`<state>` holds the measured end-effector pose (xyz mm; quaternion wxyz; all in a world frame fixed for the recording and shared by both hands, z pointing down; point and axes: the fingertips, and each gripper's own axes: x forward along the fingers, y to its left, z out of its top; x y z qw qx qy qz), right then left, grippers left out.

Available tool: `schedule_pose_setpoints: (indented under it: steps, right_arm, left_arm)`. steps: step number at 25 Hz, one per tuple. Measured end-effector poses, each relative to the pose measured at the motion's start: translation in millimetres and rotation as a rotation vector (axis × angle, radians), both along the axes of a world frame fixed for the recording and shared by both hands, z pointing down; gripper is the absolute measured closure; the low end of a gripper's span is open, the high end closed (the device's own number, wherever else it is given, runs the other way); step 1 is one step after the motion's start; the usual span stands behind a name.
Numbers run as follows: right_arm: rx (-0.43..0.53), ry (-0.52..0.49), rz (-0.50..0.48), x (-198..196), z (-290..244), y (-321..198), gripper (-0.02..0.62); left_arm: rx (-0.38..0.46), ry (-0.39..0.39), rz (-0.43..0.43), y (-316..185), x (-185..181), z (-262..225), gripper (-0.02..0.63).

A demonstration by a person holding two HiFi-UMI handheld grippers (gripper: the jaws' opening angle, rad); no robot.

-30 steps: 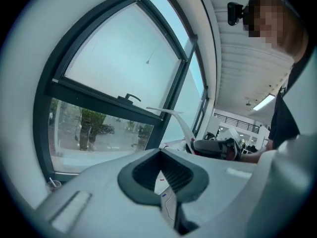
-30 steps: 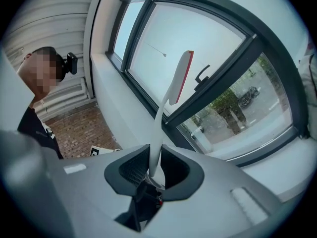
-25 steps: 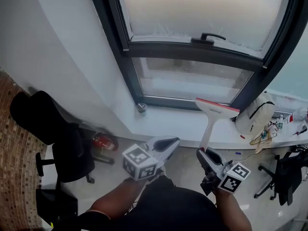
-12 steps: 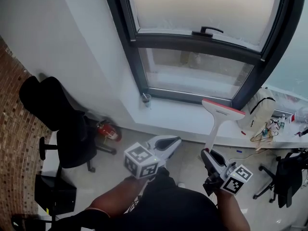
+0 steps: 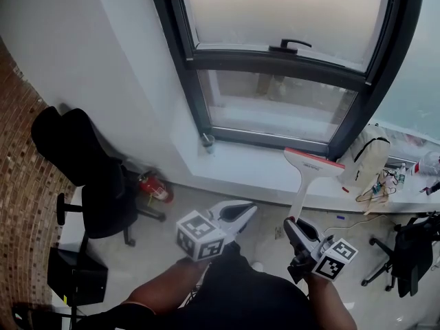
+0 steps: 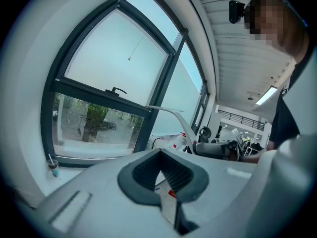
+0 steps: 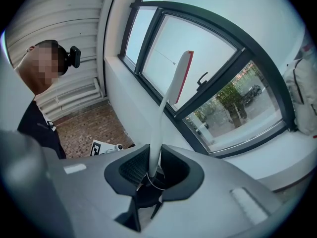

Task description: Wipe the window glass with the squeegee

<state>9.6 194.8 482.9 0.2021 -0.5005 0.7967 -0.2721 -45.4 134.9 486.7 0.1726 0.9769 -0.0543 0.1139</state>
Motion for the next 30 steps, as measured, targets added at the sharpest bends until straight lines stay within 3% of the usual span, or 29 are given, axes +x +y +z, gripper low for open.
schedule_pose_setpoints:
  steps: [30]
  right_arm:
    - [0.007,0.003,-0.006,-5.4,1.1,2.3,0.505]
  left_arm:
    - [0.011,-0.003,0.013,3.8,-0.3,-4.7,0.606]
